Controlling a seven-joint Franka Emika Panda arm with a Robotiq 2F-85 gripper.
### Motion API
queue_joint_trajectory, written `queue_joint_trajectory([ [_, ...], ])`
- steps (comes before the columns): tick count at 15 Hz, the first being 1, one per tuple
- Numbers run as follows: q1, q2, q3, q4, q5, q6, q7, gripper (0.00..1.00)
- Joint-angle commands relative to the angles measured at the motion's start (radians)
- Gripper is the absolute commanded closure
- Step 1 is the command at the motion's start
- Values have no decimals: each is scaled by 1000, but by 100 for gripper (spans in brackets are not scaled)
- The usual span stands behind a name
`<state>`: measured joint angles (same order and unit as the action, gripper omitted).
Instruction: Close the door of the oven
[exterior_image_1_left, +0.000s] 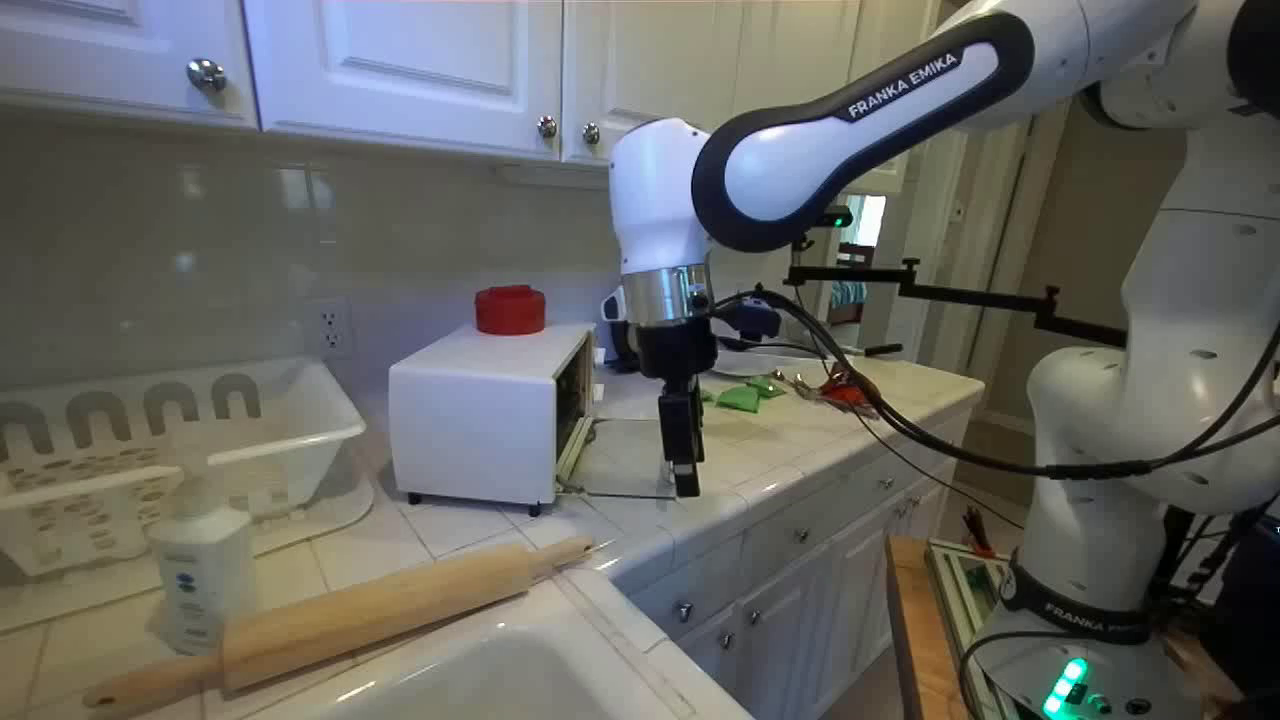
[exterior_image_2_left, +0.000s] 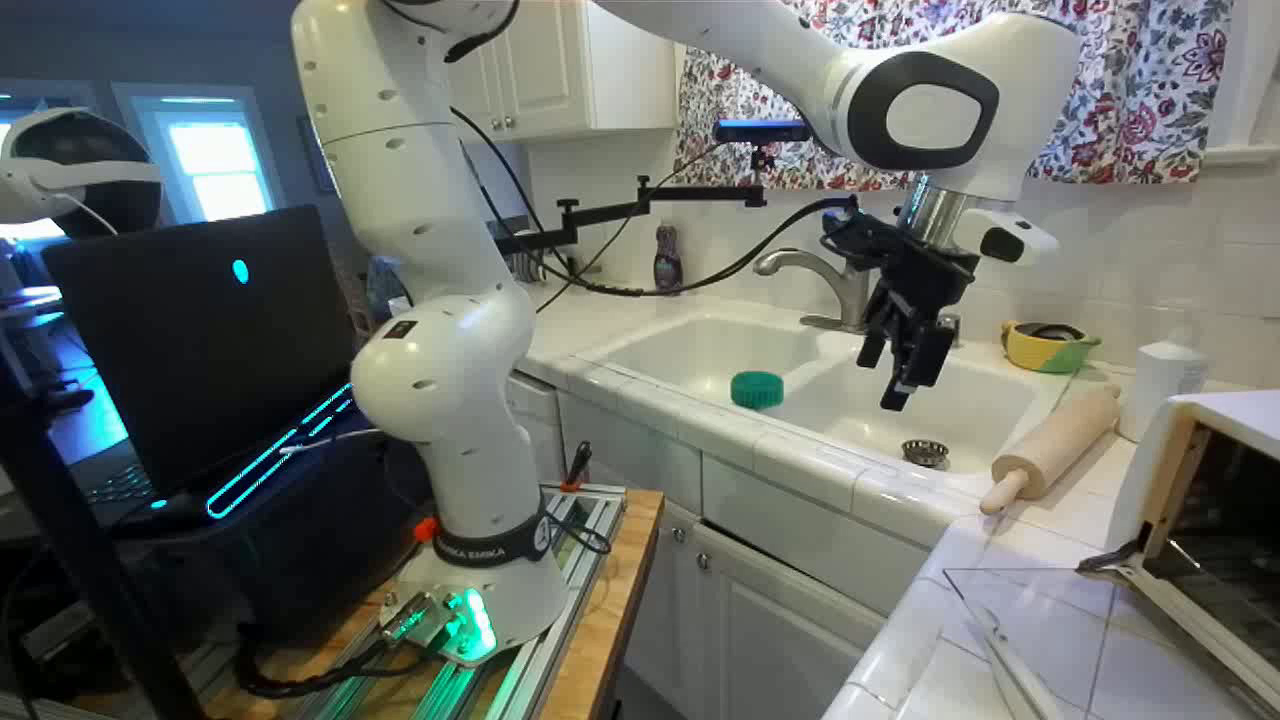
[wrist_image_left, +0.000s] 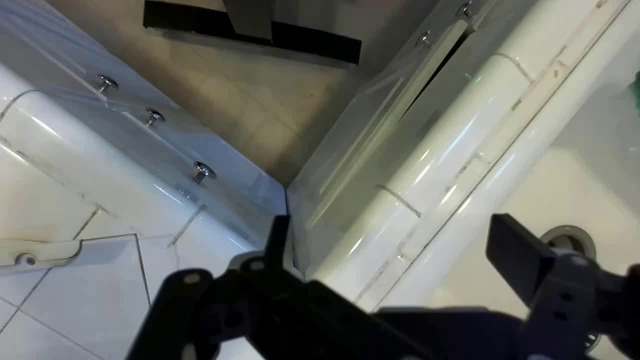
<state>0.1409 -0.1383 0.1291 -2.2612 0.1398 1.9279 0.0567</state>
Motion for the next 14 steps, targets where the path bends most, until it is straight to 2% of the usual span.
queue_joint_trajectory([
  [1,-2,0,2,1,0,-2,0,0],
  [5,-12,-14,-9,-5,11,14,1,0],
  [8,-50,-59,-58,-29,41,50,-29,0],
  [12,-112,-113,-152,-93,112,192,-86,0],
  [14,-137,-123,-181,-131,148,271,-63,0],
])
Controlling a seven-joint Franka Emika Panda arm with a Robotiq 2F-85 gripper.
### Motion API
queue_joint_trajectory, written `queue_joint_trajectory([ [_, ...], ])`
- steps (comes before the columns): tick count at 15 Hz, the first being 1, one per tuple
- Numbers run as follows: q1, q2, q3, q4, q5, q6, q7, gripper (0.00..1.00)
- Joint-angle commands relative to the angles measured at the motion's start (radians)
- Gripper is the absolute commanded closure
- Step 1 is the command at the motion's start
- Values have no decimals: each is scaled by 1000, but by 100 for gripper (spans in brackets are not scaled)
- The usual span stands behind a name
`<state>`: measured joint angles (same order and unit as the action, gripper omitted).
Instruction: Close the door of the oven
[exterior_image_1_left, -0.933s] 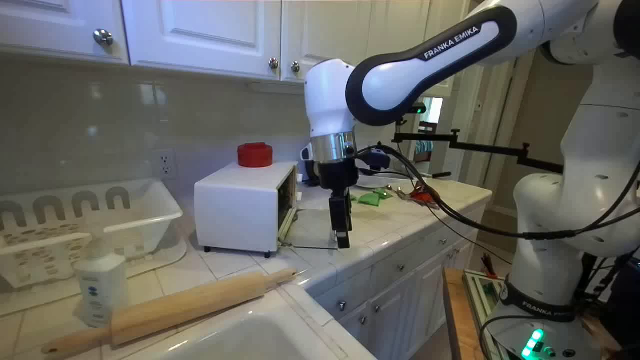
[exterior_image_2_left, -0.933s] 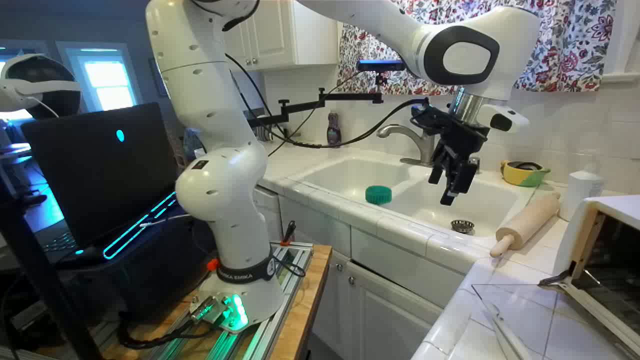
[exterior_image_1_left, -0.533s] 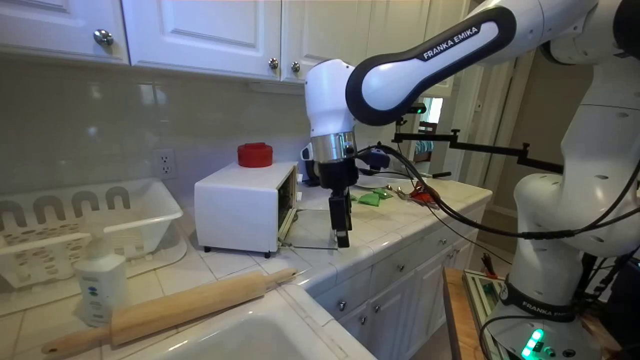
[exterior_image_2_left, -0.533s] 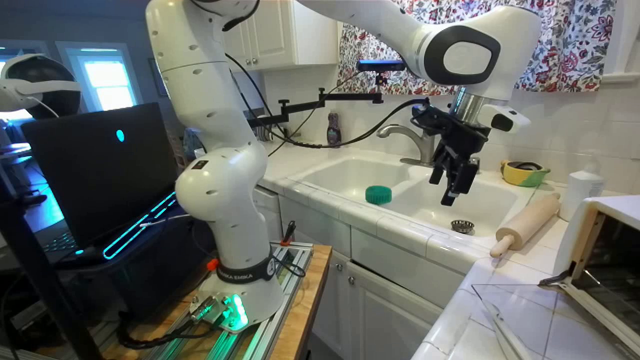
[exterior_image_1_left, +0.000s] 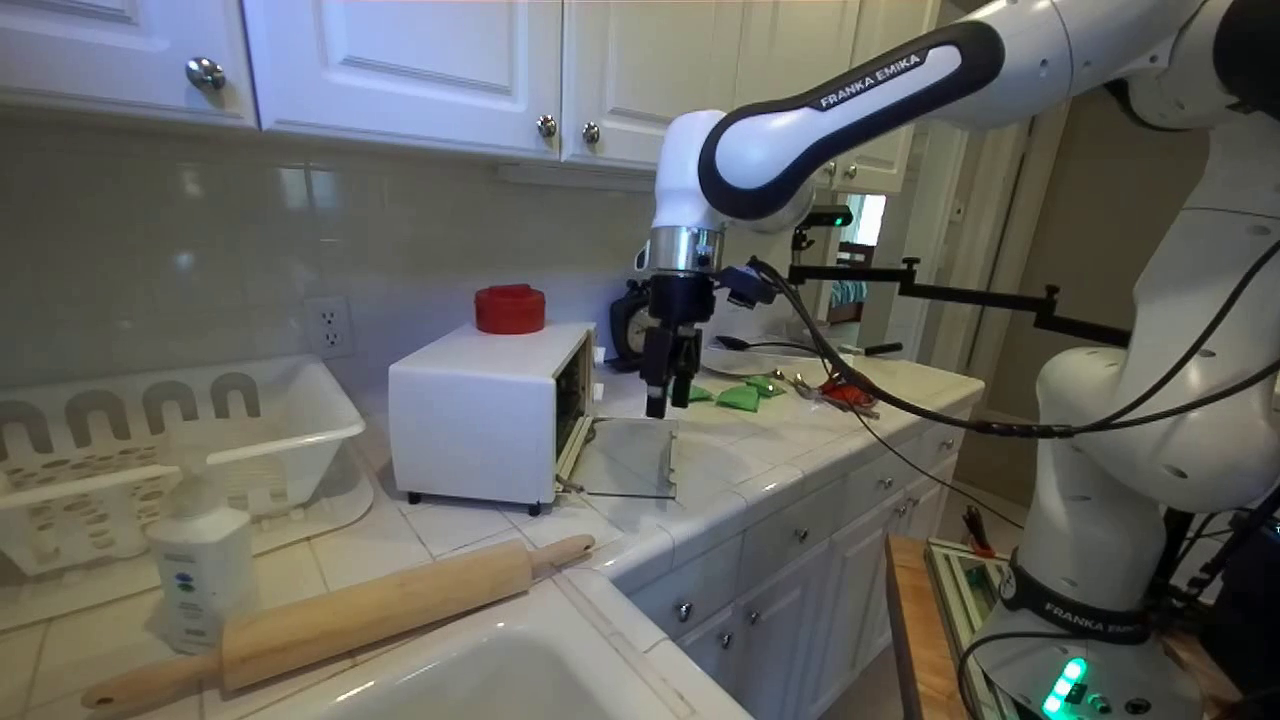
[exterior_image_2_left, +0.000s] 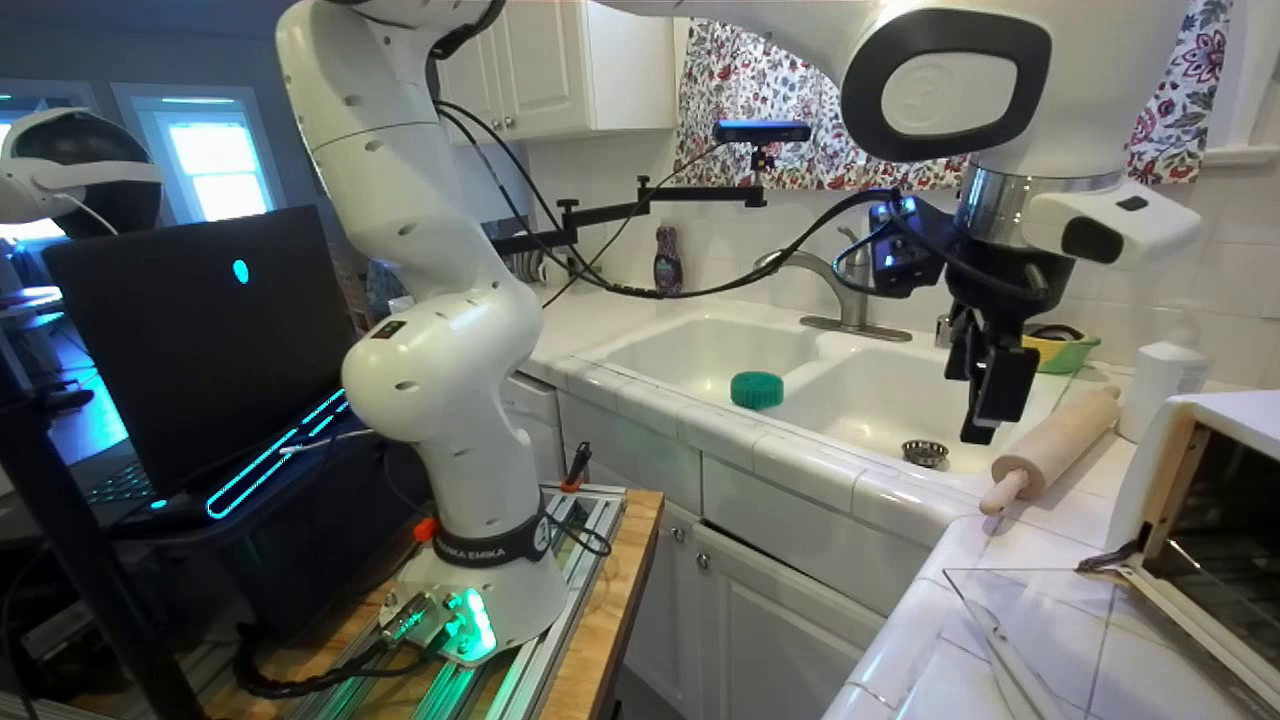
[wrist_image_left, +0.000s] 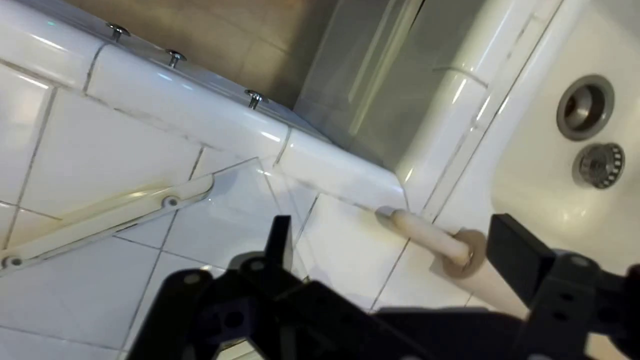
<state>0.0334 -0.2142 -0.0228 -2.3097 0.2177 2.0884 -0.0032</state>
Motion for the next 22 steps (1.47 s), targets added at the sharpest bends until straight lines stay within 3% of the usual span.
queue_joint_trajectory([
  [1,-34,-52,-48,-106,115,161,-28,0],
  [6,-62,-54,-126,-230,291,422,-71,0],
  [9,-50,-44,-183,-267,457,533,-129,0],
  [14,-33,-12,-257,-259,701,601,-243,0],
  [22,-37,108,-320,-211,965,671,-418,0],
])
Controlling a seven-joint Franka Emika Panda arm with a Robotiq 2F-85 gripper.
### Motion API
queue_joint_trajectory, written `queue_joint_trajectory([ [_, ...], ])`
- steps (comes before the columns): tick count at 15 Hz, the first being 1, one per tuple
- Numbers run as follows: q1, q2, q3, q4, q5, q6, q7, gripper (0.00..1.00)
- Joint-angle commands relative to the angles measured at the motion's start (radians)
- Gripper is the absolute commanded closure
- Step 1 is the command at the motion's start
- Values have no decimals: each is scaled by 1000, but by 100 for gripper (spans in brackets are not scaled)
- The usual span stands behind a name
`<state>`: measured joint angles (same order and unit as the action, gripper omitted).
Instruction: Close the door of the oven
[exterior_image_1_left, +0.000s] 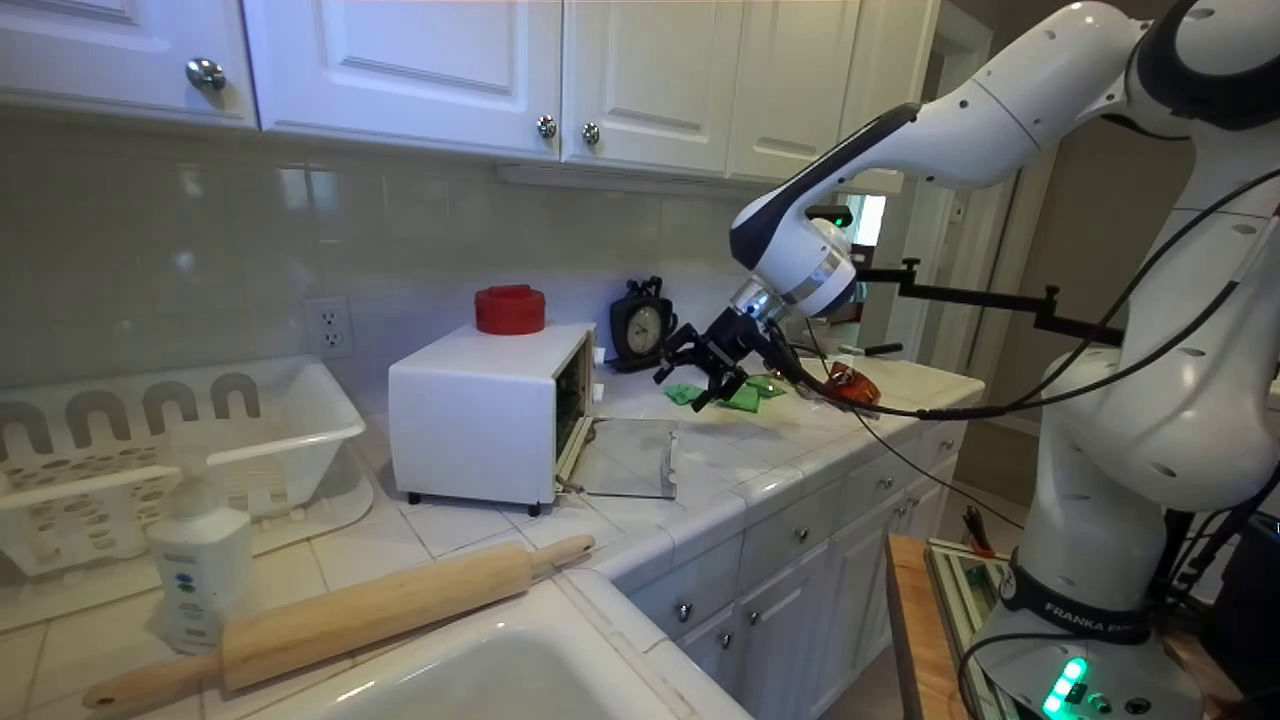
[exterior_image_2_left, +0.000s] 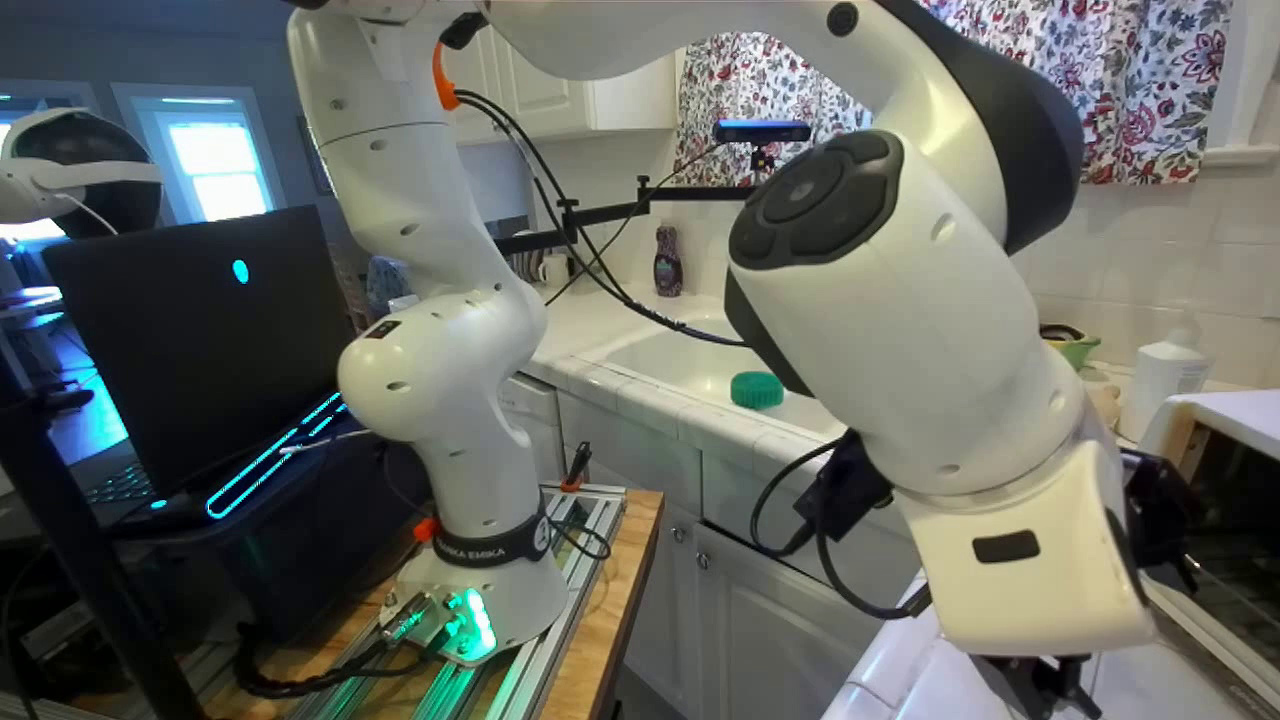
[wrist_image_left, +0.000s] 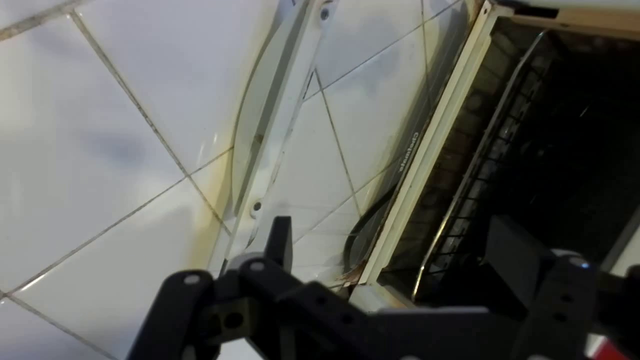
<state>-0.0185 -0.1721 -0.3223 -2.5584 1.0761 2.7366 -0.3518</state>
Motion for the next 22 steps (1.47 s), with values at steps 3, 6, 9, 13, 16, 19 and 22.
queue_joint_trajectory([
  [3,11,128,-27,68,199,24,-122,0],
  [6,3,189,-27,99,261,15,-154,0],
  [9,-3,253,-23,135,293,17,-167,0],
  [13,-3,249,-21,117,248,12,-132,0],
  [16,-3,267,-21,129,248,12,-132,0],
  [19,-10,279,-24,151,277,10,-148,0],
  [22,-27,285,-33,171,289,-16,-160,0],
])
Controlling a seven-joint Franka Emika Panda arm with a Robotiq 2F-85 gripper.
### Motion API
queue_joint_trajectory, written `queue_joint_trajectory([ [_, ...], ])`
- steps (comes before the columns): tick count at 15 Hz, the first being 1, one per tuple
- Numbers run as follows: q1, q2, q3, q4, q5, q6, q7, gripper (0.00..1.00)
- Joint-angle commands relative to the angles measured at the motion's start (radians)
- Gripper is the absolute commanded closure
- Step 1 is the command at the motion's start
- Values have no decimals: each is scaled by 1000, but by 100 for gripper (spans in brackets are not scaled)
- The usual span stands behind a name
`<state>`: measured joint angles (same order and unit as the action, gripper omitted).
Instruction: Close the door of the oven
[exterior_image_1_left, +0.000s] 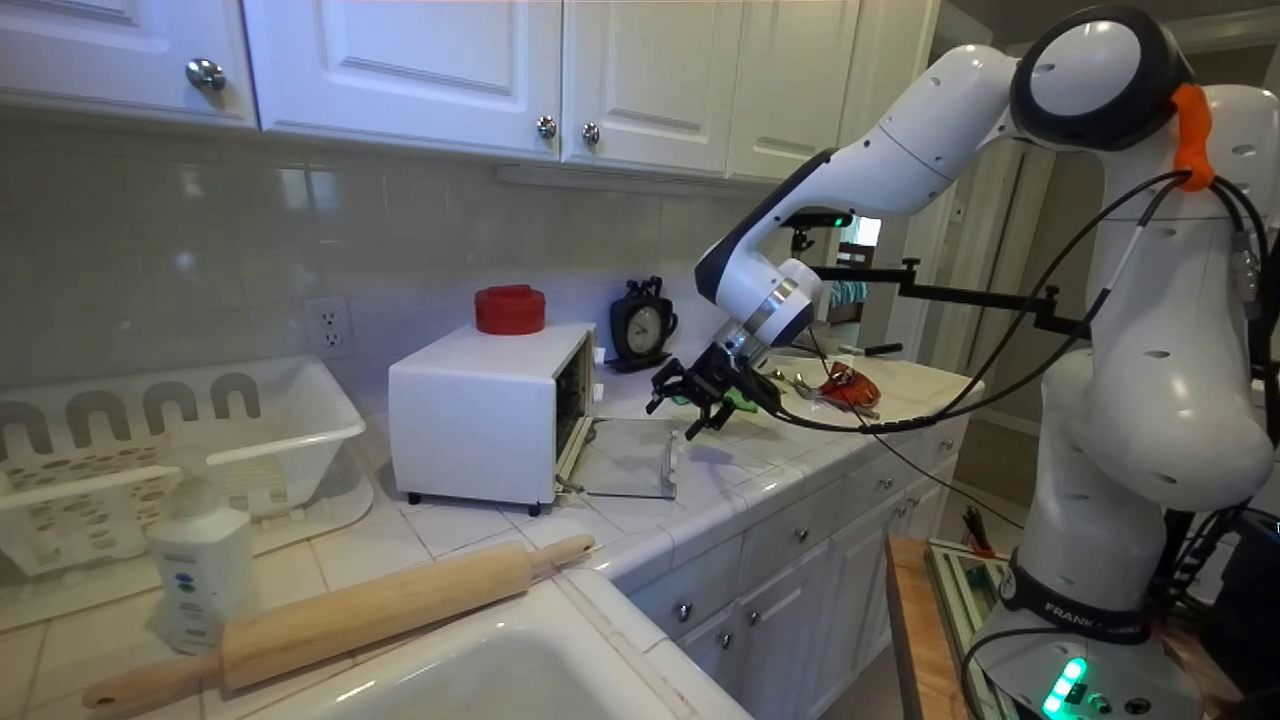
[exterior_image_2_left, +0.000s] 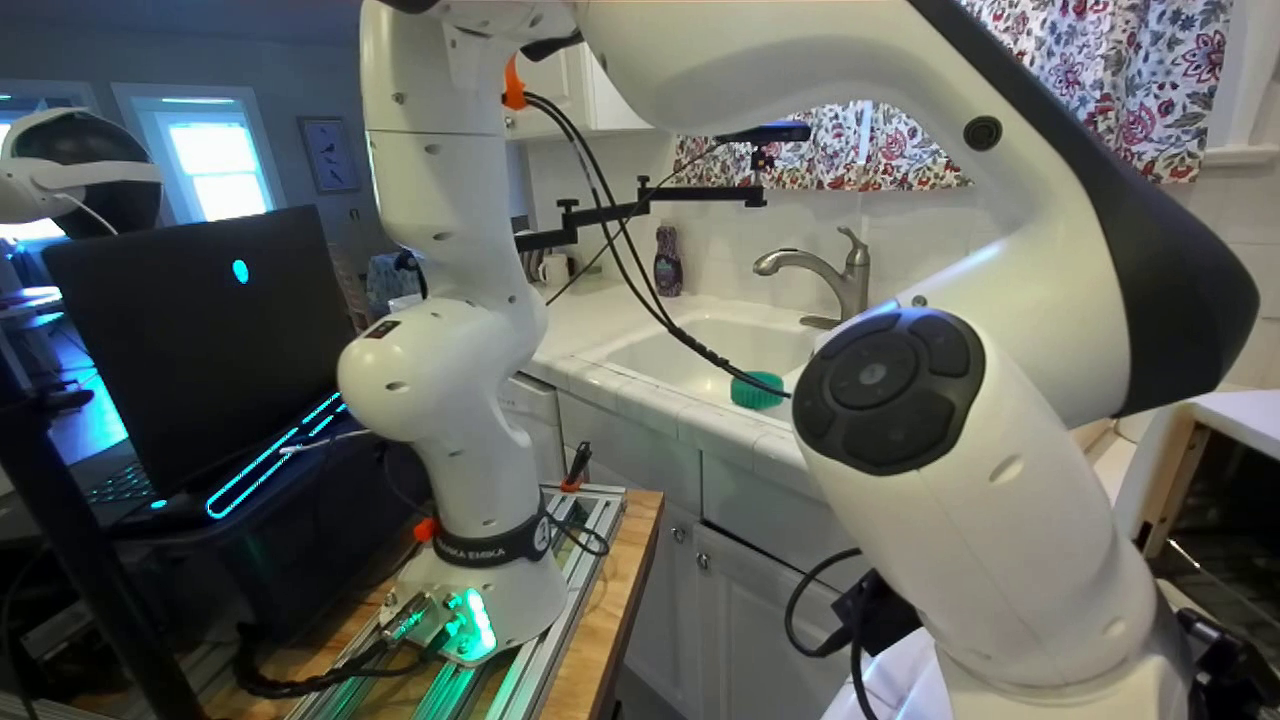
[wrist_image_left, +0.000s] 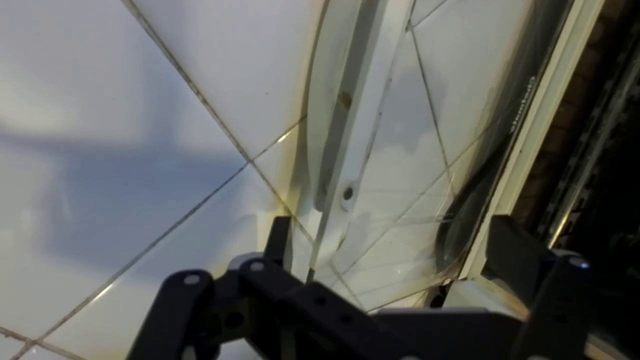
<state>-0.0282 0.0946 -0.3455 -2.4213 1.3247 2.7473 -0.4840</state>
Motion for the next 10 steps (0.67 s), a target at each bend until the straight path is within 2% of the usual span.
queue_joint_trajectory([
  [1,-24,22,-13,40,41,-34,-26,0],
  [6,-46,44,-23,50,28,-62,-8,0],
  [10,-63,60,-21,62,64,-113,-44,0],
])
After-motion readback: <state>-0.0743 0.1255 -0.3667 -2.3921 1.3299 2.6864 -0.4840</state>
